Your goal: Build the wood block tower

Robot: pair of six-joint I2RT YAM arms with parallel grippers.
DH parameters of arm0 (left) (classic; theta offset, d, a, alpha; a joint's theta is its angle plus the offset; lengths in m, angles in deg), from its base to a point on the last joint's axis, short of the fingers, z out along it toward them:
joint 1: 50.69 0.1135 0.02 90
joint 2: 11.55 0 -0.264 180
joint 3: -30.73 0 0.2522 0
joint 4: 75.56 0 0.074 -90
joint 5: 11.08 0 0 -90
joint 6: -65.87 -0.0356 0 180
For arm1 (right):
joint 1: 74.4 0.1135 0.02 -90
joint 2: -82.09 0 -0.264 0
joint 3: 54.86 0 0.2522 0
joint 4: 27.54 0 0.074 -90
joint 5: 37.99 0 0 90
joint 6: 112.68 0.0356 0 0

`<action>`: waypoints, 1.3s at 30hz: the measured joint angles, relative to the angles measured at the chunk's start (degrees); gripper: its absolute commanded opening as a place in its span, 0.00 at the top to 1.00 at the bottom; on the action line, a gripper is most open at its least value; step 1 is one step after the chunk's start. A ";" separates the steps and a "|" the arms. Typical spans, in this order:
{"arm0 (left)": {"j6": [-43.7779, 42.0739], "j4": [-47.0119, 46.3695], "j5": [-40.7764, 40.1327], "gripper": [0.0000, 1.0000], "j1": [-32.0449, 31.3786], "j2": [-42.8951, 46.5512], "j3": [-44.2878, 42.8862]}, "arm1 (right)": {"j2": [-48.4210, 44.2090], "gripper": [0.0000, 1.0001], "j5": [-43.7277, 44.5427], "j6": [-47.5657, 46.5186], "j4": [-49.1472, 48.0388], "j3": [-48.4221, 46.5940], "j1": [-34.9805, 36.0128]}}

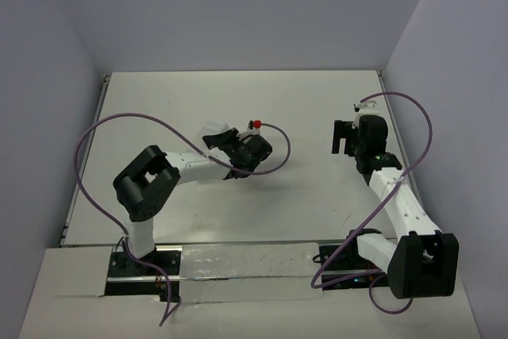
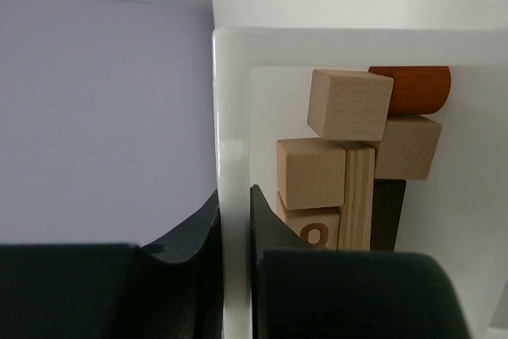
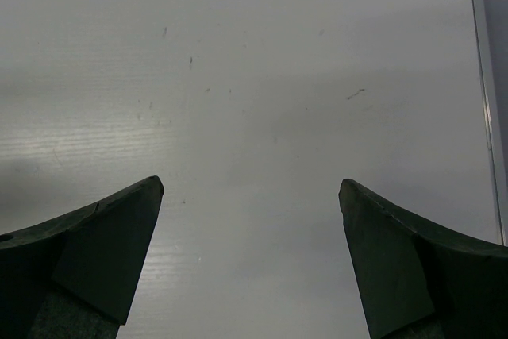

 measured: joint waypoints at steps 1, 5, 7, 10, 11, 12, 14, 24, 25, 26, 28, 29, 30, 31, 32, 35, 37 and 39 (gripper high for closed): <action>-0.46 -0.27 -0.70 1.00 -0.40 -0.27 0.24 | 0.00 0.00 0.04 0.04 0.01 0.00 0.00; -3.46 -3.04 -2.78 1.00 -1.29 -1.12 1.34 | 0.00 0.00 0.13 0.19 0.02 0.00 -0.02; -5.19 -4.81 -3.41 1.00 -1.41 -1.32 2.11 | 0.00 0.00 0.13 0.25 0.02 0.00 -0.02; -8.02 -7.67 -4.50 1.00 -1.43 -1.48 3.59 | -0.02 0.00 0.13 0.27 0.02 0.00 -0.02; -9.14 -8.55 -4.81 1.00 -1.42 -1.50 4.12 | -0.02 0.00 0.15 0.25 0.02 0.00 -0.02; -10.37 -9.66 -5.04 1.00 -1.44 -1.52 4.71 | -0.02 0.00 0.13 0.25 0.02 0.00 -0.02; -13.11 -12.52 -5.51 1.00 -1.49 -1.53 5.97 | -0.02 0.00 0.13 0.25 0.02 0.00 -0.02; -21.54 -22.03 -6.23 1.00 -4.92 -1.62 8.63 | -0.02 0.00 0.19 0.25 0.04 -0.02 -0.02; -22.04 -22.63 -6.16 1.00 -5.18 -1.62 8.63 | -0.02 0.00 0.19 0.25 0.04 -0.02 -0.02; -22.63 -23.36 -6.15 1.00 -5.23 -1.67 8.63 | -0.02 0.00 0.19 0.25 0.04 -0.02 -0.02; -23.40 -24.38 -6.20 1.00 -5.22 -2.05 8.63 | -0.02 0.00 0.15 0.26 0.04 -0.02 -0.02; -23.62 -24.62 -6.33 1.00 -5.29 -2.35 8.63 | -0.02 0.00 0.14 0.27 0.04 -0.02 -0.02; -23.88 -24.84 -6.53 1.00 -5.46 -2.65 8.63 | -0.02 0.00 0.14 0.27 0.05 -0.02 -0.02; -24.31 -25.15 -6.68 1.00 -5.70 -2.83 8.66 | -0.02 0.00 0.16 0.27 0.07 -0.03 -0.02; -24.77 -25.52 -6.78 1.00 -5.79 -2.88 8.76 | -0.02 0.00 0.19 0.25 0.09 -0.04 -0.02; -27.37 -28.85 -6.86 1.00 -5.05 -2.88 9.51 | -0.02 0.00 0.14 0.25 0.08 -0.04 -0.47; -29.48 -31.45 -6.87 1.00 -4.07 -2.88 10.39 | -0.02 0.00 0.06 0.25 0.09 -0.04 -0.96; -31.52 -33.89 -7.29 1.00 -3.65 -2.88 11.70 | -0.02 0.00 0.07 0.25 0.09 -0.07 -1.35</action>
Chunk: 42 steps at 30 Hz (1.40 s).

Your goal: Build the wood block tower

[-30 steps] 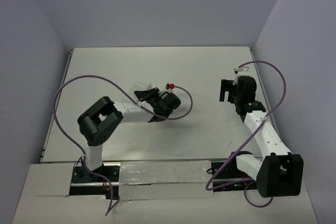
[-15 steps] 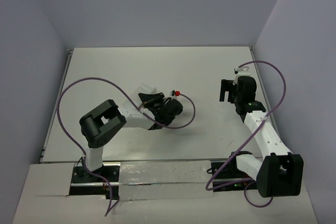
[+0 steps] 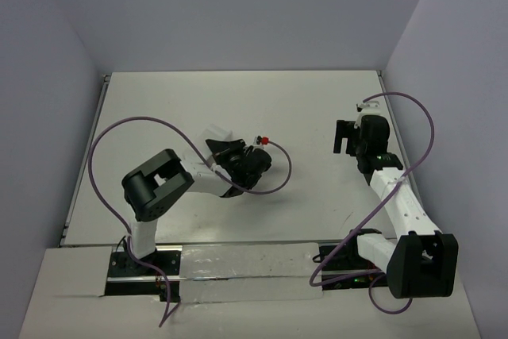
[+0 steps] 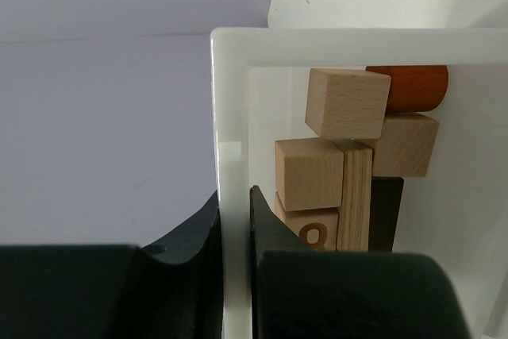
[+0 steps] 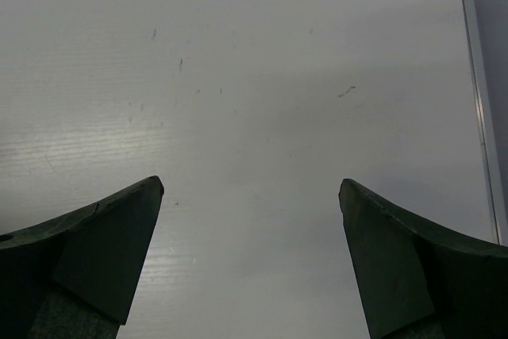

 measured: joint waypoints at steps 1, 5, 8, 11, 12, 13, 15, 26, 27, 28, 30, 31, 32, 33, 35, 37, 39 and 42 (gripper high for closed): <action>-1.33 -1.71 -0.26 1.00 0.00 0.01 0.79 | 0.00 0.00 0.05 0.00 0.01 0.00 -0.08; -9.09 -11.60 -0.57 1.00 0.22 0.02 3.58 | 0.00 0.00 0.08 0.01 0.02 0.00 -0.17; -14.47 -17.39 -0.60 1.00 -0.88 -0.19 5.15 | 0.00 0.00 0.03 0.02 0.03 -0.01 -0.25; -22.99 -28.18 -0.15 1.00 -1.10 -2.43 5.47 | 0.00 0.00 0.10 0.00 0.15 -0.11 -0.30; -26.43 -32.34 -0.24 1.00 -0.97 -3.39 5.59 | 0.00 0.00 0.06 0.00 0.15 -0.13 -0.41; -29.01 -35.69 -0.32 1.00 -0.82 -4.11 5.61 | -0.04 0.00 0.06 0.00 0.15 -0.14 -0.48; -34.21 -42.33 -0.40 1.00 -1.28 -5.13 5.95 | -0.07 0.00 0.06 0.00 0.18 -0.20 -0.60; -42.34 -51.73 -0.92 1.00 -1.70 -5.34 6.42 | -0.10 0.00 -0.01 0.01 0.24 -0.31 -0.77; -42.49 -51.89 -0.98 1.00 -1.68 -5.34 6.42 | -0.09 0.00 -0.01 0.02 0.25 -0.31 -0.77; -42.54 -52.10 -1.02 1.00 -1.73 -5.35 6.43 | -0.11 0.00 -0.01 0.02 0.26 -0.31 -0.77; -42.97 -52.84 -1.08 1.00 -1.69 -5.44 6.49 | -0.09 0.00 -0.01 0.02 0.26 -0.31 -0.77; -43.27 -53.22 -1.08 1.00 -1.62 -5.44 6.49 | -0.11 0.00 -0.01 0.02 0.26 -0.31 -0.77; -43.74 -53.85 -1.08 1.00 -1.62 -5.48 6.49 | -0.11 0.00 -0.03 0.02 0.28 -0.31 -0.77; -44.78 -54.47 -1.03 1.00 -1.39 -5.56 6.49 | -0.11 0.00 -0.03 0.02 0.28 -0.31 -0.77; -46.37 -55.31 -1.05 1.00 -0.88 -5.68 6.47 | -0.09 0.00 -0.03 0.02 0.30 -0.31 -0.77; -47.07 -55.73 -1.08 1.00 -0.42 -5.71 6.50 | -0.11 0.00 -0.03 0.02 0.30 -0.31 -0.78; -47.67 -56.35 -1.17 1.00 -0.81 -5.73 6.79 | -0.10 0.00 -0.03 0.02 0.31 -0.31 -0.78; -48.34 -56.98 -1.16 1.00 -3.48 -5.74 8.29 | -0.09 0.00 0.07 0.01 0.35 -0.31 -0.77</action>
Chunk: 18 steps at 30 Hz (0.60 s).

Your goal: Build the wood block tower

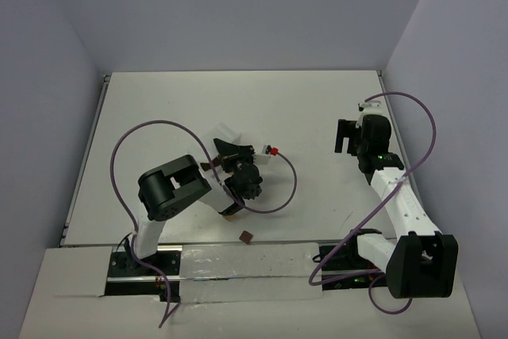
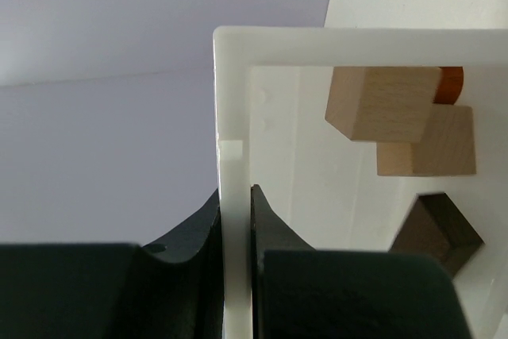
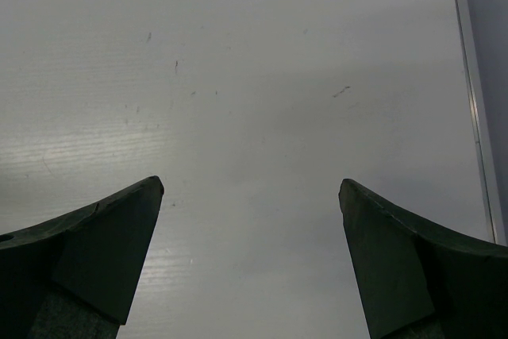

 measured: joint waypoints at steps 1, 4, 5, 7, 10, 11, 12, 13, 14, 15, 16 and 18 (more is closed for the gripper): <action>-0.21 0.12 0.02 1.00 -0.63 -0.03 0.10 | 0.00 0.00 0.03 -0.01 0.00 0.00 0.00; -0.89 -0.21 0.36 1.00 0.66 -0.07 -0.76 | -0.02 0.00 -0.01 0.01 -0.02 0.00 -0.12; -1.32 -0.49 0.31 1.00 0.86 -0.07 -0.77 | 0.00 0.00 -0.02 0.01 -0.03 0.00 -0.21; -2.14 -0.64 0.34 1.00 0.08 -0.14 -0.42 | 0.09 0.00 -0.01 0.01 0.02 -0.01 -0.27; -3.98 -0.61 0.99 1.00 -0.48 -0.60 -0.76 | 0.17 0.00 0.02 0.00 0.02 -0.02 -0.31; -4.94 -0.72 1.11 1.00 0.45 -0.90 -1.18 | 0.17 0.00 0.01 -0.01 0.02 -0.02 -0.34; -5.90 -0.78 1.18 1.00 1.80 -1.29 -1.69 | 0.16 0.00 0.01 -0.01 0.00 -0.02 -0.36; -7.34 -0.88 1.19 1.00 2.83 -1.66 -1.87 | 0.15 0.00 -0.01 -0.01 0.00 -0.02 -0.37; -8.98 -0.99 1.17 1.00 3.72 -2.03 -1.91 | 0.15 0.00 -0.04 0.01 0.00 -0.02 -0.37; -10.03 -0.88 1.10 1.00 3.89 -2.26 -1.84 | 0.15 0.00 -0.08 0.01 0.01 -0.02 -0.37; -11.12 -0.79 1.09 1.00 4.08 -2.45 -1.82 | 0.15 0.00 -0.09 0.01 0.01 -0.02 -0.37; -13.02 -0.74 1.33 1.00 4.52 -2.52 -2.12 | 0.15 0.00 -0.06 0.01 0.04 -0.02 -0.37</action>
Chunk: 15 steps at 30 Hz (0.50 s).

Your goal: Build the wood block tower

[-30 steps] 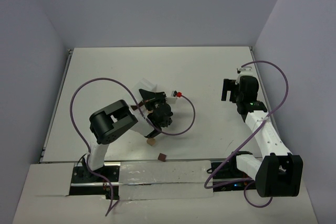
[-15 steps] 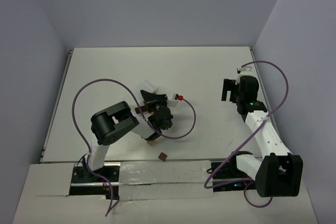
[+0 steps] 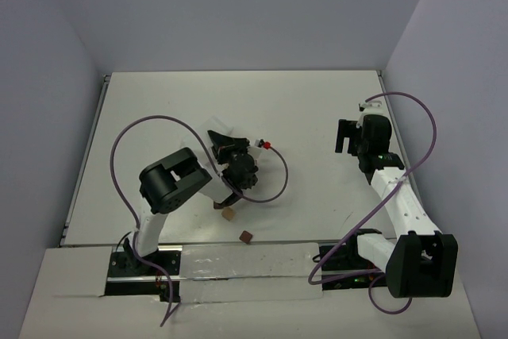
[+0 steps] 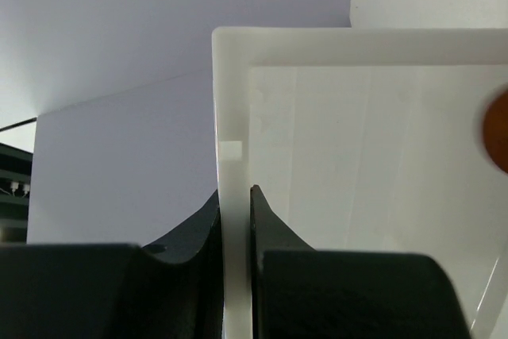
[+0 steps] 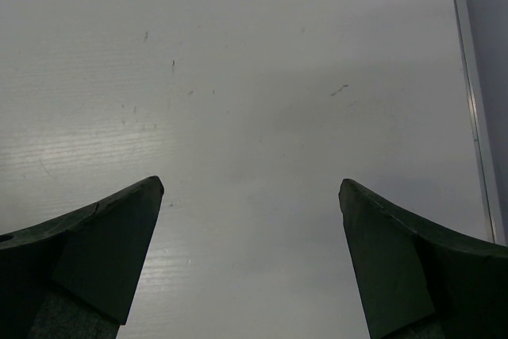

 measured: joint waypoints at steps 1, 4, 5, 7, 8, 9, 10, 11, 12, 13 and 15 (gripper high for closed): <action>-1.09 -0.03 0.00 1.00 0.61 0.00 -0.49 | 0.00 0.00 0.00 0.00 0.00 0.00 0.00; -2.19 -0.16 -0.19 1.00 3.28 0.20 -1.88 | 0.00 0.00 -0.08 0.00 -0.02 0.00 0.00; -1.68 -0.11 -0.44 1.00 4.10 0.58 -1.96 | 0.00 0.00 -0.13 0.00 0.00 0.00 0.00; -0.47 0.03 -1.10 1.00 5.61 1.94 -1.91 | 0.00 0.00 -0.17 0.00 0.00 0.00 0.00; 0.07 0.01 -1.36 1.00 6.00 2.88 -1.90 | 0.00 0.00 -0.19 0.00 0.00 0.00 0.00; 0.60 -0.05 -1.65 1.00 6.32 3.88 -1.90 | 0.00 0.00 -0.20 0.00 0.00 0.00 0.00; 1.12 -0.10 -1.92 1.00 6.62 4.88 -1.90 | 0.00 0.00 -0.22 0.00 0.00 0.00 0.00; 1.65 -0.10 -2.06 1.00 6.68 5.97 -1.90 | 0.00 0.00 -0.25 0.00 0.00 0.00 0.00; 2.32 -0.14 -2.15 1.00 6.73 7.01 -1.90 | 0.00 0.00 -0.29 0.01 0.00 0.00 0.00; 3.18 -0.23 -2.17 1.00 6.74 8.00 -1.89 | 0.00 0.00 -0.35 0.02 0.00 0.00 0.00; 6.02 0.09 -2.23 1.00 6.74 10.41 -1.48 | 0.01 0.00 -0.51 0.02 0.02 0.00 -0.02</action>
